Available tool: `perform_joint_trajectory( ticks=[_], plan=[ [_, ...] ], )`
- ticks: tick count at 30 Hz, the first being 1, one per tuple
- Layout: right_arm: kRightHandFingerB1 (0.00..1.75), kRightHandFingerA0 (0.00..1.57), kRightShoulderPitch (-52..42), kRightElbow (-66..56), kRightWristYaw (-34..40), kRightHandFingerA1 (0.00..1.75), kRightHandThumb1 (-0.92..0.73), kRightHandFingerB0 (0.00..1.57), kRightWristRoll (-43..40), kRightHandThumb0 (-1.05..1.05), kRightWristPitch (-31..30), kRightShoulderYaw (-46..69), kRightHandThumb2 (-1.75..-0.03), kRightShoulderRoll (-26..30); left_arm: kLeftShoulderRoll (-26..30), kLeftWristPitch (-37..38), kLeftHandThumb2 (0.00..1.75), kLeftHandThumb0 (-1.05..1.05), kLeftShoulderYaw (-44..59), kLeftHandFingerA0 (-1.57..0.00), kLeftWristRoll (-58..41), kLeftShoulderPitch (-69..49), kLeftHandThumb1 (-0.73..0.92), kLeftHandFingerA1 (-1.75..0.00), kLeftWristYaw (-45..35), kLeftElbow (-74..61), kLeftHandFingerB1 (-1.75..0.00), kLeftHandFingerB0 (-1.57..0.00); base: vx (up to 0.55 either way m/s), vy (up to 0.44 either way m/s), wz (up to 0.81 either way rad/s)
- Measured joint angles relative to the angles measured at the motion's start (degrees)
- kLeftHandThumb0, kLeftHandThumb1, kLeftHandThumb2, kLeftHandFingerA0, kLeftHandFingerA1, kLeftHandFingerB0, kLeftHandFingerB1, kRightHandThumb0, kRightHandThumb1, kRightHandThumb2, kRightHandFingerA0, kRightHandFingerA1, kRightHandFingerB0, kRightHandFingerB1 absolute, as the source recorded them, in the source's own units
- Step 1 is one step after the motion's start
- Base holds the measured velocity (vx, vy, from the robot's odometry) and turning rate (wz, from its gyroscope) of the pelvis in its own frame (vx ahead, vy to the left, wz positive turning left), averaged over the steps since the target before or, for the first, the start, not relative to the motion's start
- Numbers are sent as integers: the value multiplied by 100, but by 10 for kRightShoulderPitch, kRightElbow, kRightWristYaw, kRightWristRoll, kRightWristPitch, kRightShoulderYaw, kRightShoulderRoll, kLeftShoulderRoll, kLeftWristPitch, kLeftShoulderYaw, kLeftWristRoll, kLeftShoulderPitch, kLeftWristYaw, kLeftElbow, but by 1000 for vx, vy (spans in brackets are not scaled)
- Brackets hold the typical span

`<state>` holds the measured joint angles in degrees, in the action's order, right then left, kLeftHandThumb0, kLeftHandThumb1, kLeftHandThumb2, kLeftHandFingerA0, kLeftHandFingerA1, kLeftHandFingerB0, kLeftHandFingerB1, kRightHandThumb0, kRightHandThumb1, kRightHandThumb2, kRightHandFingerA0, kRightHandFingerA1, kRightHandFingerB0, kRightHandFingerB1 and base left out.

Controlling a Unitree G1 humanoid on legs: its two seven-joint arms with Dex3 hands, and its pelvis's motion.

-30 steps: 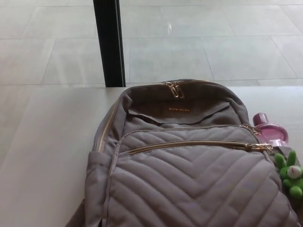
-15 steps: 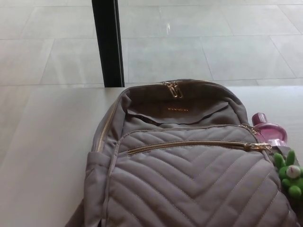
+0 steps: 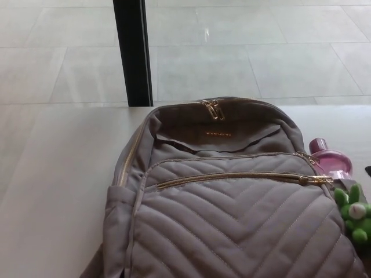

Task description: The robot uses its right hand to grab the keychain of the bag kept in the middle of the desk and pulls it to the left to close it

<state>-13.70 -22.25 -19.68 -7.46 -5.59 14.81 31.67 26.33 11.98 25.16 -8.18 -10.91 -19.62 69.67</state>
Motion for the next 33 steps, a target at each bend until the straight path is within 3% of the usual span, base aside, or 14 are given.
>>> perform_joint_trajectory(
  ticks=[4,5,14,15,16,17,29,30,31,32,33],
  plan=[
    [44,57,-7,-18,-7,67,-52,25,6,-72,-5,-10,-87,1,0,4,63,-68,-1,-67,0,0,77,-52,-4,1,-41,-52,0,0,0],
    [30,62,-8,-19,-9,63,-63,30,7,-65,-7,-10,-60,3,0,4,64,-67,-1,-66,0,0,78,-51,-5,1,-40,-50,0,0,0],
    [30,64,-1,-1,-17,72,-66,31,10,-69,-27,-3,-60,23,0,4,65,-68,0,-64,-2,1,81,-51,-14,5,-41,-47,0,0,0],
    [44,63,-1,3,-18,74,-54,25,11,-72,-31,-3,-90,25,0,4,65,-68,0,-63,-2,1,81,-51,-15,6,-40,-47,0,0,0],
    [44,63,1,6,-18,74,-54,25,13,-72,-35,-4,-90,27,0,4,65,-68,0,-63,-2,1,81,-51,-16,6,-40,-47,0,0,0],
    [31,64,2,8,-18,70,-65,31,15,-63,-37,-5,-60,30,0,4,64,-68,0,-65,-2,1,80,-52,-17,6,-40,-48,0,0,0],
    [31,62,27,-15,-13,69,-66,32,74,-58,-71,-58,-60,58,0,4,65,-71,1,-64,-3,4,83,-52,-21,10,-40,-49,0,0,0],
    [45,62,30,-16,-13,74,-54,25,78,-63,-73,-61,-87,58,0,4,65,-71,1,-65,-3,3,83,-54,-22,10,-41,-51,0,0,0],
    [44,59,33,-16,-12,73,-56,25,83,-67,-75,-65,-88,59,0,4,65,-72,2,-65,-4,4,84,-53,-23,10,-41,-51,0,0,0],
    [31,61,38,-15,-12,71,-67,32,89,-58,-79,-70,-60,61,0,5,65,-71,2,-65,-4,3,84,-53,-23,10,-41,-51,0,0,0],
    [31,62,43,-11,-12,71,-66,32,93,-57,-81,-73,-60,63,0,5,65,-71,2,-65,-5,3,84,-53,-24,10,-41,-51,0,0,0]
  ],
)
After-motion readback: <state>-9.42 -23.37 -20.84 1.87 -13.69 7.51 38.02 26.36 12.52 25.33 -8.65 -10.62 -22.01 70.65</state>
